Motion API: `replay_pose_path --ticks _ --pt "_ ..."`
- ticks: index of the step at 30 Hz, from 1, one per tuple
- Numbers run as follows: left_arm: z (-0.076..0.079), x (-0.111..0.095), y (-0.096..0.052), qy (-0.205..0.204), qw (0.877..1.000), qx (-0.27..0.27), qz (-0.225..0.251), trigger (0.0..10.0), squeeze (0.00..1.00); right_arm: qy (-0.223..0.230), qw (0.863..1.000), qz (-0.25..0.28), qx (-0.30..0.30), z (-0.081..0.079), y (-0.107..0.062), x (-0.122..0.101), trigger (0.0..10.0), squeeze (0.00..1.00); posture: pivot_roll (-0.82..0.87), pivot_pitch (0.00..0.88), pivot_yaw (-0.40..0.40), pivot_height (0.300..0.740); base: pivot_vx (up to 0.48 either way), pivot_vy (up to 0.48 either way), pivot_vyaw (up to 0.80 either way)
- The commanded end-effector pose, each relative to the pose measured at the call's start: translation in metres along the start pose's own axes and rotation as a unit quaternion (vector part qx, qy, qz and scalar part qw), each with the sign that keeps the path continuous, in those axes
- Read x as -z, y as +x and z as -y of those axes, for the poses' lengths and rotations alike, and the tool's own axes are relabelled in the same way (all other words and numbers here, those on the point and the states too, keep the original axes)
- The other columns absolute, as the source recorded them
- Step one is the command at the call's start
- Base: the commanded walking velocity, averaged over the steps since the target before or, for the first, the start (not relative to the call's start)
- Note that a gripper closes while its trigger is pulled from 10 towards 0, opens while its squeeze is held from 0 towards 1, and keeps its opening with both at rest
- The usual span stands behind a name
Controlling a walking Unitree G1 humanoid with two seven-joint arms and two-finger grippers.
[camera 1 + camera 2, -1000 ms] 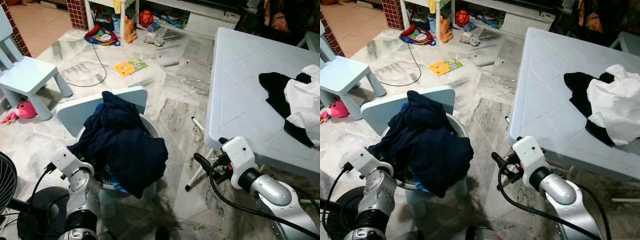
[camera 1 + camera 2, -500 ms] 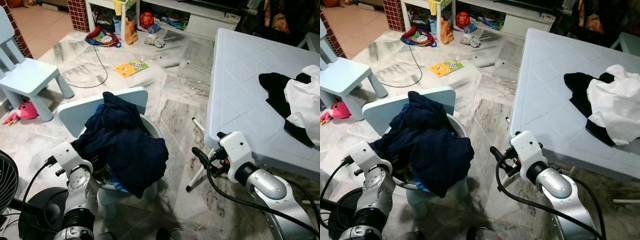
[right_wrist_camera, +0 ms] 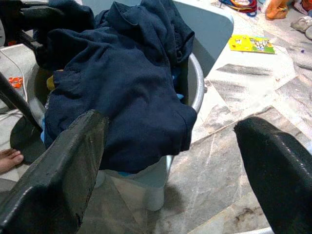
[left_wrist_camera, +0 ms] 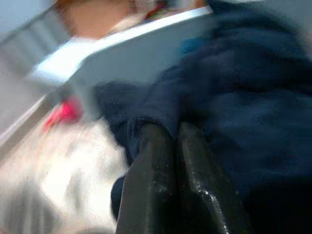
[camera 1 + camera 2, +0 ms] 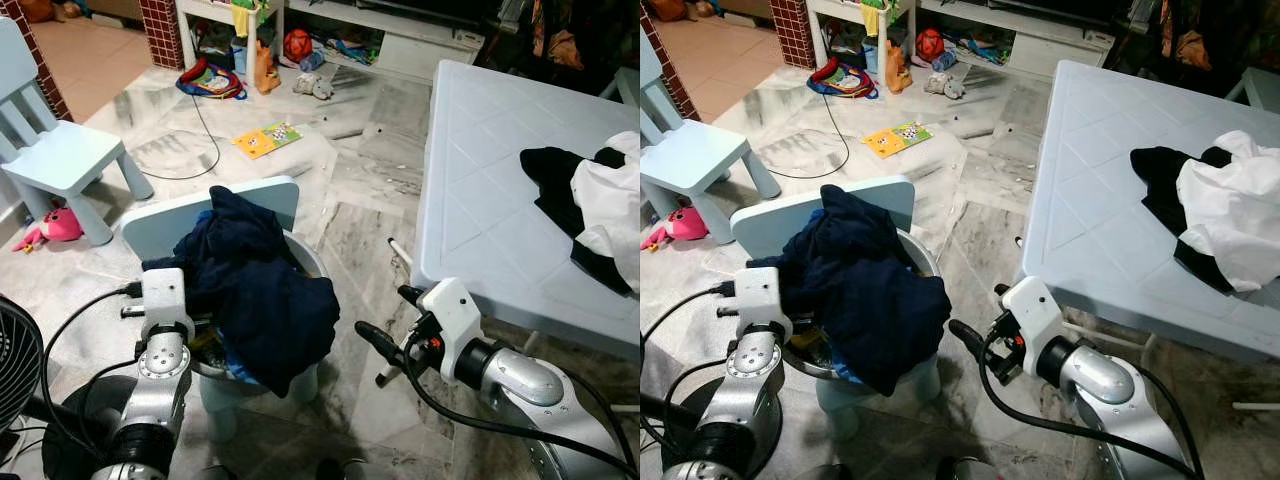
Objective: Hang hanger
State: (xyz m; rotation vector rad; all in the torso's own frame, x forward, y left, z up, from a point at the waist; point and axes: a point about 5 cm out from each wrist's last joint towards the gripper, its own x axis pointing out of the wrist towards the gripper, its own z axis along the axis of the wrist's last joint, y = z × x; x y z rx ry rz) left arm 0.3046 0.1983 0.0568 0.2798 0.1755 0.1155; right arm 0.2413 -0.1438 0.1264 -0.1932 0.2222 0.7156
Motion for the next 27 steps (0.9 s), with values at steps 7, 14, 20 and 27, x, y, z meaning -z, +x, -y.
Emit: replay_pose_path --ticks 7,14,20,27 --pt "0.044 -0.024 -0.016 0.175 0.947 0.253 0.097 0.0 0.00 -0.007 1.000 -0.002 0.019 0.008 0.004 0.000 10.0 0.00 -0.15 0.094 -0.094 0.740 0.000 0.000 0.00" --pt "0.065 -0.026 -0.049 0.246 0.842 0.464 0.120 0.0 0.00 -0.010 1.000 0.001 0.028 0.012 0.007 -0.001 10.0 0.00 -0.15 0.081 -0.091 0.740 0.000 0.000 0.00" --pt "0.072 -0.017 -0.081 0.225 0.776 0.586 0.066 0.0 0.00 -0.013 0.999 0.002 0.034 0.014 0.009 -0.001 10.0 0.00 -0.14 0.076 -0.094 0.740 0.000 0.000 0.00" --pt "0.050 0.011 -0.077 0.206 0.833 0.514 -0.001 1.6 0.00 -0.017 0.999 0.001 0.035 0.016 0.014 0.000 10.0 0.00 -0.13 0.072 -0.101 0.740 0.000 0.000 0.00"
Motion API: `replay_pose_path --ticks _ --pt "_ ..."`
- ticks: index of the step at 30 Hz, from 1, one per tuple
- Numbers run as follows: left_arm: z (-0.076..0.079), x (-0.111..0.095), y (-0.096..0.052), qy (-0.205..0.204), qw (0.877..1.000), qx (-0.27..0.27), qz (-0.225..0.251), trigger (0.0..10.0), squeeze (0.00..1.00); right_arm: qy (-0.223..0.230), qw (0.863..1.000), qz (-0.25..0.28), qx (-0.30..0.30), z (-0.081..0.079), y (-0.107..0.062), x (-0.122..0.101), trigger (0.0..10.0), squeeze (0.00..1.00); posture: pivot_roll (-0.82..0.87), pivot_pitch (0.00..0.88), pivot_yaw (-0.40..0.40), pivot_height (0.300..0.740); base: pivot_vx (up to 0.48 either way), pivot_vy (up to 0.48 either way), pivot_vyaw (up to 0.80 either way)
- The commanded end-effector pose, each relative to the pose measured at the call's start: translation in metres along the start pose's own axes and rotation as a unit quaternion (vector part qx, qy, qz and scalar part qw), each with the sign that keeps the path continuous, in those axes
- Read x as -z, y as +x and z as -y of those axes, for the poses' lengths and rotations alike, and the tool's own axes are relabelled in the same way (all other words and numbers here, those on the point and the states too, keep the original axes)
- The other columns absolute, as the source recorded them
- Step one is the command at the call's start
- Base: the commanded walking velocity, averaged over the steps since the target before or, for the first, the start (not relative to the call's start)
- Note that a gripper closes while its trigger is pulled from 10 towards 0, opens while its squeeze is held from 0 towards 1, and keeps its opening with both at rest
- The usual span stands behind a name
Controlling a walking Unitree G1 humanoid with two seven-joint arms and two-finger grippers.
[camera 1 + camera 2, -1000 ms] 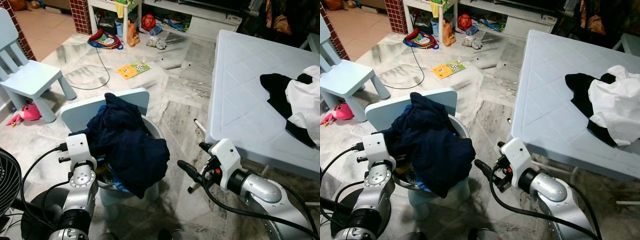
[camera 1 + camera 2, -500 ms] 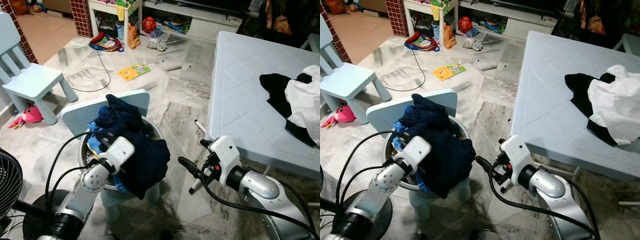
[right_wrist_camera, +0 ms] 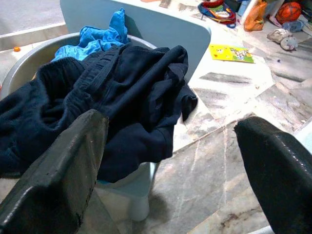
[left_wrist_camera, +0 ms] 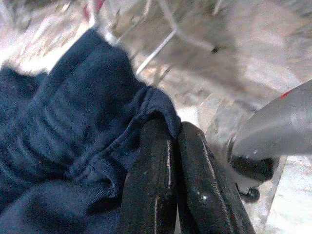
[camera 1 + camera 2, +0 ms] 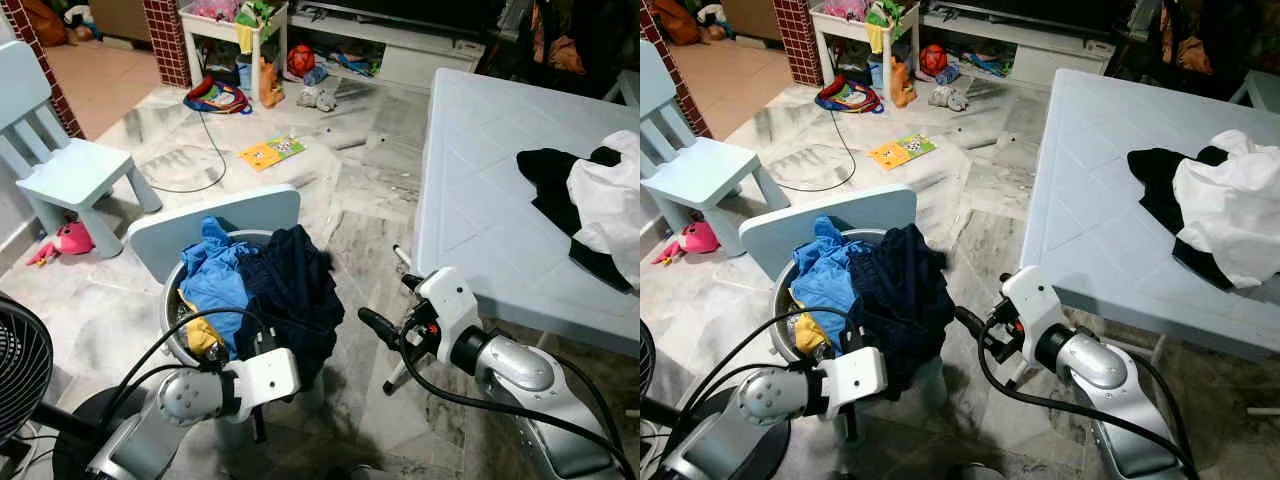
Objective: Hang hanger
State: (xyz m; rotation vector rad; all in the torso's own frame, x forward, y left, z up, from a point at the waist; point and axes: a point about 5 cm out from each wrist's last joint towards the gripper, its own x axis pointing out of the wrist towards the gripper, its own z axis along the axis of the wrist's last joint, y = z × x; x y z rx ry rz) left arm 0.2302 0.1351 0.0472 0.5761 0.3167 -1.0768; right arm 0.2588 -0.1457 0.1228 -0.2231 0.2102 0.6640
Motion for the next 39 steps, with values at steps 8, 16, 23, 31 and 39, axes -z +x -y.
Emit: replay_pose_path --ticks 8,16,23,31,39 --pt "-0.021 0.030 -0.028 -0.022 0.988 -0.127 -0.080 0.0 0.00 -0.008 1.000 0.005 0.010 0.004 0.003 0.000 10.0 0.00 -0.12 0.073 -0.100 0.740 0.000 0.000 0.00" --pt "-0.041 0.039 -0.039 -0.001 0.973 -0.194 -0.128 10.0 1.00 -0.012 1.000 0.007 0.019 0.005 0.005 0.000 10.0 0.00 -0.12 0.071 -0.099 0.740 0.000 0.000 0.00" --pt "-0.043 0.032 -0.029 -0.016 0.968 -0.231 -0.098 10.0 1.00 -0.012 1.000 0.008 0.027 0.006 0.005 0.001 10.0 0.00 -0.12 0.067 -0.091 0.740 0.000 0.000 0.00" --pt "-0.008 0.017 -0.013 -0.066 0.975 -0.201 -0.068 10.0 1.00 -0.011 0.999 0.011 0.029 0.006 0.008 0.000 10.0 0.00 -0.10 0.067 -0.090 0.740 0.000 0.000 0.00" --pt "-0.004 0.006 -0.018 -0.148 0.945 -0.287 -0.057 10.0 1.00 -0.013 0.999 0.014 0.029 0.008 0.012 0.000 10.0 0.00 -0.08 0.064 -0.090 0.740 0.000 0.000 0.00"
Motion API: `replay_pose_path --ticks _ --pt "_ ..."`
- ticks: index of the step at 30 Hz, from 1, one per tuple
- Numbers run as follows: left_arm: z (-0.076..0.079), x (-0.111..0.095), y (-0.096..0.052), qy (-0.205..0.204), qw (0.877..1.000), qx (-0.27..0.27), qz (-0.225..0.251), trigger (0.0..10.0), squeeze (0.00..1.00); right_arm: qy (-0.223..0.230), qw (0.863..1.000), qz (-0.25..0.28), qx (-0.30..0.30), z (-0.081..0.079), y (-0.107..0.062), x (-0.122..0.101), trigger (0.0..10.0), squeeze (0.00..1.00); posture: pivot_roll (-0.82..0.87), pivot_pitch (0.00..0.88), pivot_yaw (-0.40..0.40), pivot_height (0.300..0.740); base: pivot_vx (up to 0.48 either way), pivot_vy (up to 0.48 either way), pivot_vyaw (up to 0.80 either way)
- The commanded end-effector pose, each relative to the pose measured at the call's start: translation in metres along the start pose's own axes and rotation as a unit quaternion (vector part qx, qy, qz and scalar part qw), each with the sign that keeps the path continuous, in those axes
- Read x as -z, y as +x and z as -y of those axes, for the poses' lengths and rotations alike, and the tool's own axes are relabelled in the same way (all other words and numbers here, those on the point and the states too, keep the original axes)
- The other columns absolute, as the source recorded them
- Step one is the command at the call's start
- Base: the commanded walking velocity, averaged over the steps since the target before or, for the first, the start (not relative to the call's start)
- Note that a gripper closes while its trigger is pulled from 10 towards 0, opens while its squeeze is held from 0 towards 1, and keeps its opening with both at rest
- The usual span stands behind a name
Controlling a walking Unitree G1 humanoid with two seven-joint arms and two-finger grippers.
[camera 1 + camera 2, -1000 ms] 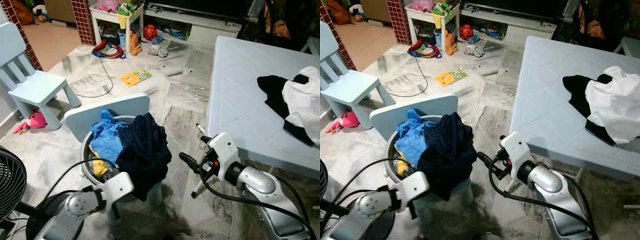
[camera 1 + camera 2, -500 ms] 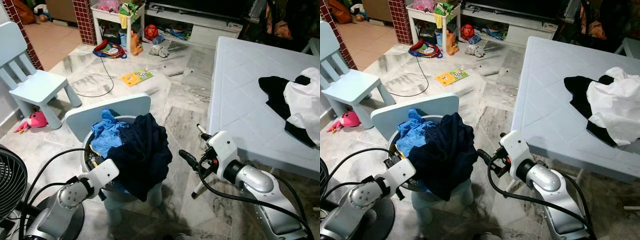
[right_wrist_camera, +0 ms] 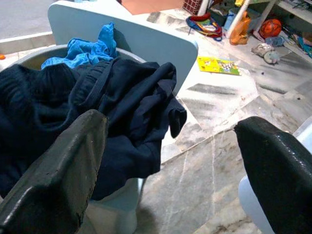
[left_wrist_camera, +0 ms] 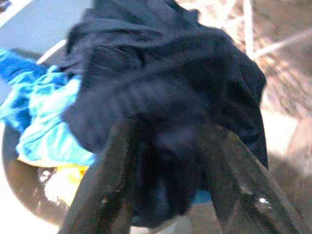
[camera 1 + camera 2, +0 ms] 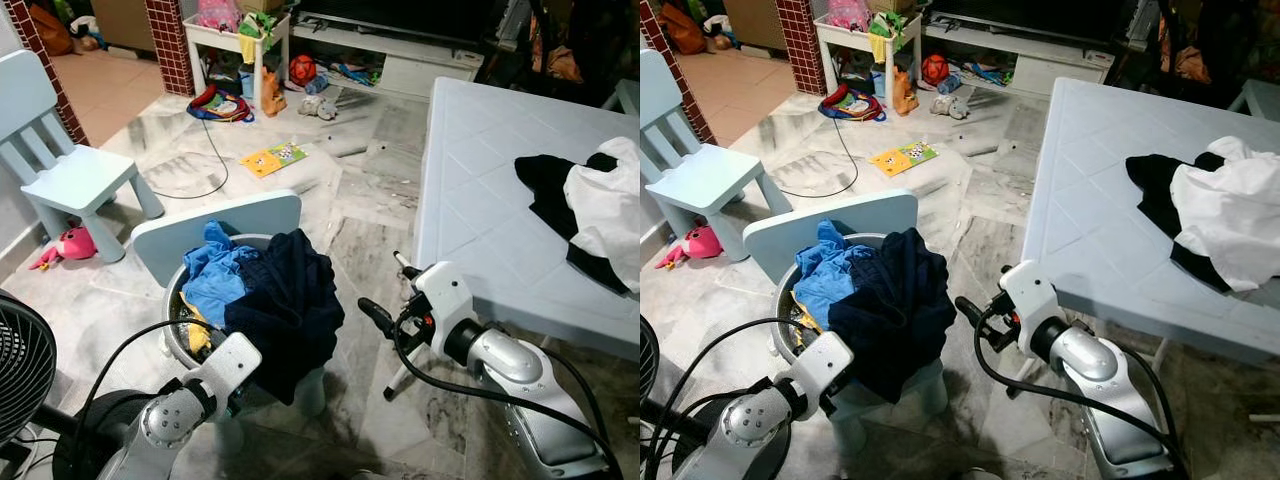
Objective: Hang hanger
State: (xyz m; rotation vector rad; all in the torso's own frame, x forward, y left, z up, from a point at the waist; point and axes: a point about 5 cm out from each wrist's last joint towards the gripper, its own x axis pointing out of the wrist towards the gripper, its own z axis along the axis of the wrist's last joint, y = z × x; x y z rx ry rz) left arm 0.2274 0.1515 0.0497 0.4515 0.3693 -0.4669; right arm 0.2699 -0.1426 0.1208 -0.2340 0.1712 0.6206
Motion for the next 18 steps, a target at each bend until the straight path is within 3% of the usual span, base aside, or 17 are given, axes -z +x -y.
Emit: replay_pose_path --ticks 1,6,10,18 --pt "0.000 -0.002 -0.005 -0.033 0.999 -0.026 -0.003 10.0 1.00 -0.004 1.000 0.000 0.004 0.003 0.001 0.000 10.0 0.00 -0.08 0.064 -0.090 0.740 0.000 0.000 0.00" --pt "-0.003 -0.008 -0.011 -0.074 0.995 -0.074 -0.008 10.0 1.00 -0.006 1.000 0.002 0.003 0.003 0.003 0.000 10.0 0.00 -0.07 0.062 -0.085 0.740 0.000 0.000 0.00" --pt "-0.007 -0.010 -0.011 -0.081 0.992 -0.096 -0.013 10.0 1.00 -0.006 1.000 0.003 0.003 0.002 0.004 0.000 10.0 0.00 -0.07 0.061 -0.080 0.740 0.000 0.000 0.00" --pt "-0.004 -0.007 0.003 -0.095 0.992 -0.066 -0.054 10.0 1.00 -0.008 1.000 0.007 0.005 0.000 0.007 0.000 10.0 0.00 -0.07 0.058 -0.067 0.740 0.000 0.000 0.00"
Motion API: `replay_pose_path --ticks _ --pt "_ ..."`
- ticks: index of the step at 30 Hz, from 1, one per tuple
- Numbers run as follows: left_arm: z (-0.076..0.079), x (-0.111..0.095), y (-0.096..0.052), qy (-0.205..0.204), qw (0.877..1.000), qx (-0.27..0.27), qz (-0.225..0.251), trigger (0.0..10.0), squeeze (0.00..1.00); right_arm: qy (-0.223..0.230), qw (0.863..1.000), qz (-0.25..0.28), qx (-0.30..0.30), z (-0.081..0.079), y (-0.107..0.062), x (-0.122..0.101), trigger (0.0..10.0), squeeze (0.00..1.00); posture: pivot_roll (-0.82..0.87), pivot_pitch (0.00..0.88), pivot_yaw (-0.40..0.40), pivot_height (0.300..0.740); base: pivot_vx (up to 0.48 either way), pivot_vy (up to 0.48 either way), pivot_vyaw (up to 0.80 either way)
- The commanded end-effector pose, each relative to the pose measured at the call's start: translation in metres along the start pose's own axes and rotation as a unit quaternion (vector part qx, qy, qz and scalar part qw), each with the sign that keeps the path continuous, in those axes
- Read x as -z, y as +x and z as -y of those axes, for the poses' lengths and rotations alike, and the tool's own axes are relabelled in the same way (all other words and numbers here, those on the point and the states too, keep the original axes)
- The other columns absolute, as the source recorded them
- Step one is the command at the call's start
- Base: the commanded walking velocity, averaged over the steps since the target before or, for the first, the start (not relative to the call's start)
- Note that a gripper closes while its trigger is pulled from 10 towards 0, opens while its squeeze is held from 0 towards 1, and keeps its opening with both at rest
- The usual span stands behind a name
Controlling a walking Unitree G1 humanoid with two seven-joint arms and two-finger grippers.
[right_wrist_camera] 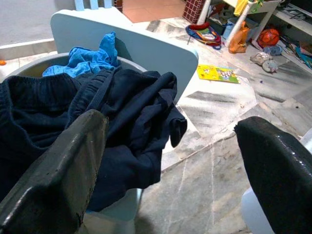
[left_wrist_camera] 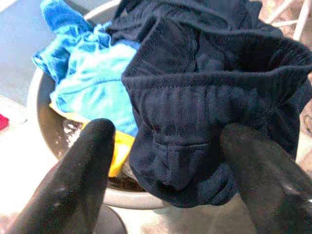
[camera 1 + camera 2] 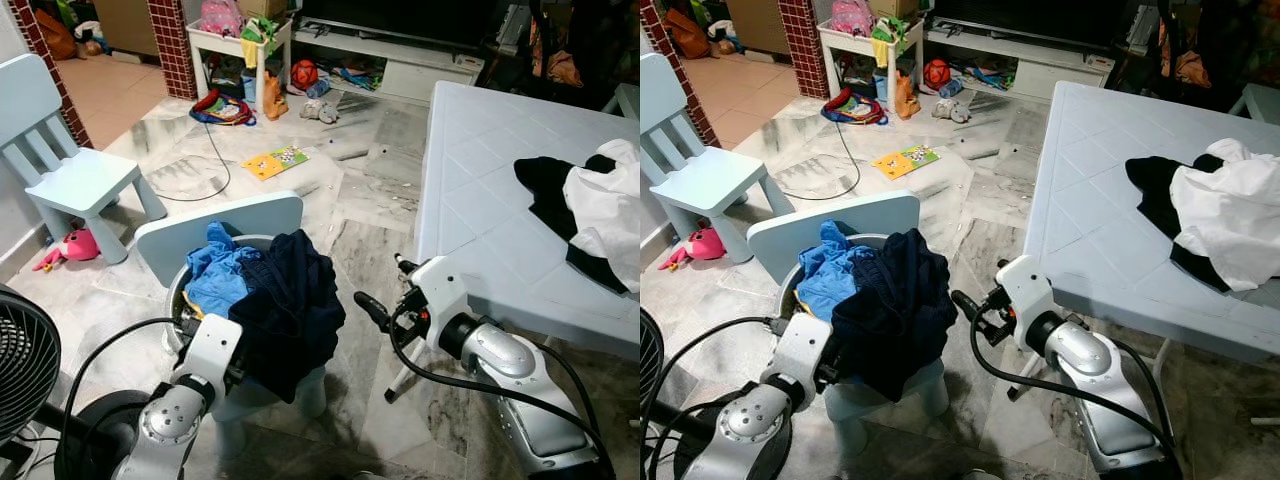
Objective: Hang hanger
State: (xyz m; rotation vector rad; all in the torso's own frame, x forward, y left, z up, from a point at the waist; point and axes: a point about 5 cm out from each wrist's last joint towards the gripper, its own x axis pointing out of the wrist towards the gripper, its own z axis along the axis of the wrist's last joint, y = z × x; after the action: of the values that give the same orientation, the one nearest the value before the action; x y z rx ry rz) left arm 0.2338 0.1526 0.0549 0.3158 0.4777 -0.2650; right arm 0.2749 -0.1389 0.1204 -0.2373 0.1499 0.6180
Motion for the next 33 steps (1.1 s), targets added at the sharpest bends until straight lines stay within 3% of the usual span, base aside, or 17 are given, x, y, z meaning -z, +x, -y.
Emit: replay_pose_path --ticks 1,13,14,15,16,27,33 --pt "0.005 -0.009 0.009 -0.015 1.000 0.009 0.002 10.0 1.00 -0.004 1.000 -0.001 0.004 0.000 0.001 0.001 10.0 0.00 -0.07 0.058 -0.063 0.740 0.000 0.000 0.00" --pt "0.012 -0.016 0.028 -0.056 0.998 0.029 -0.015 10.0 1.00 -0.006 1.000 0.002 0.006 -0.002 0.000 0.002 10.0 0.00 -0.08 0.055 -0.048 0.740 0.000 0.000 0.00" --pt "0.016 -0.018 0.028 -0.061 0.997 0.039 -0.018 10.0 0.31 -0.006 1.000 0.003 0.007 -0.002 0.000 0.002 10.0 0.00 -0.08 0.055 -0.044 0.740 0.000 0.000 0.00" --pt "0.016 -0.018 0.028 -0.061 0.997 0.039 -0.018 10.0 0.31 -0.006 1.000 0.003 0.007 -0.002 0.000 0.002 10.0 0.00 -0.08 0.055 -0.044 0.740 0.000 0.000 0.00" --pt "0.019 -0.019 0.026 -0.067 0.997 0.045 -0.021 10.0 0.00 -0.007 1.000 0.004 0.008 -0.002 0.000 0.001 10.0 0.00 -0.08 0.054 -0.038 0.740 0.000 0.000 0.00" --pt "0.026 -0.010 0.010 -0.092 0.994 0.052 -0.038 10.0 0.00 -0.006 1.000 0.005 0.009 -0.003 0.002 0.002 10.0 0.00 -0.07 0.051 -0.039 0.740 0.000 0.000 0.00" --pt "0.029 -0.006 0.011 -0.075 0.993 0.073 -0.052 10.0 0.00 -0.006 1.000 0.008 0.008 -0.003 0.004 0.001 10.0 0.00 -0.07 0.047 -0.036 0.740 0.000 0.000 0.00"
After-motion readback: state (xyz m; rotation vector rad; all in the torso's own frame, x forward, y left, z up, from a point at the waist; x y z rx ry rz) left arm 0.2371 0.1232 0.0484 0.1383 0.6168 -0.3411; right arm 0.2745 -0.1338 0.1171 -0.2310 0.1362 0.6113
